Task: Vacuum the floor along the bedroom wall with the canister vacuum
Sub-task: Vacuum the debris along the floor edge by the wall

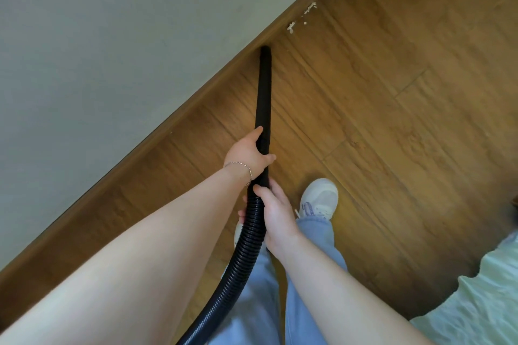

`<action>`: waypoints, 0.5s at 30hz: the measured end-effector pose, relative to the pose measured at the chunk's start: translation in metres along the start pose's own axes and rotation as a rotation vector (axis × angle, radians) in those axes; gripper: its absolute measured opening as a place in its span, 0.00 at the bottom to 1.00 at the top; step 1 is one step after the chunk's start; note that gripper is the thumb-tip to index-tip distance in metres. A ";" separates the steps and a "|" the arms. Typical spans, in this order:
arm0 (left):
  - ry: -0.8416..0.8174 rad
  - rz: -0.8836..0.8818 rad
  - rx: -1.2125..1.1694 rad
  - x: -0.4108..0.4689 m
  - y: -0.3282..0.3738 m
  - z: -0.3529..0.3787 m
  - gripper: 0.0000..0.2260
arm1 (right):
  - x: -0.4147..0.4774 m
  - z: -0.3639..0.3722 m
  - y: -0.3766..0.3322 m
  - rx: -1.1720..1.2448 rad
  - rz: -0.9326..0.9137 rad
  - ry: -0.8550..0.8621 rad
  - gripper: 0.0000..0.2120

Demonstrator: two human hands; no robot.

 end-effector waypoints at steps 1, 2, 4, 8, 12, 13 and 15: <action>0.001 -0.003 0.004 0.001 0.002 0.000 0.33 | 0.000 -0.001 -0.002 0.001 0.007 -0.006 0.14; -0.001 -0.006 0.007 0.001 0.004 0.001 0.33 | 0.000 -0.002 -0.004 0.004 0.014 -0.010 0.14; -0.007 -0.010 0.013 0.003 0.009 0.003 0.33 | 0.001 -0.004 -0.010 0.009 0.014 -0.018 0.13; -0.003 -0.013 0.008 0.009 0.024 0.010 0.33 | 0.007 -0.014 -0.023 0.003 0.009 -0.009 0.11; -0.017 -0.008 0.002 0.012 0.041 0.022 0.33 | 0.012 -0.026 -0.038 0.003 0.000 0.012 0.12; -0.020 -0.006 0.006 0.013 0.045 0.024 0.33 | 0.012 -0.029 -0.041 0.010 0.003 0.018 0.11; -0.027 -0.001 0.019 0.014 0.052 0.030 0.33 | 0.014 -0.035 -0.046 0.024 0.011 0.025 0.11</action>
Point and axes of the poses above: each hand's wrist, its own x-axis towards the middle knuckle, its own z-axis out of the palm, y = z × x, the point moved 4 cm from there along x, towards the middle knuckle, and after that the axes turned 11 degrees about y, right-handed, at the moved point
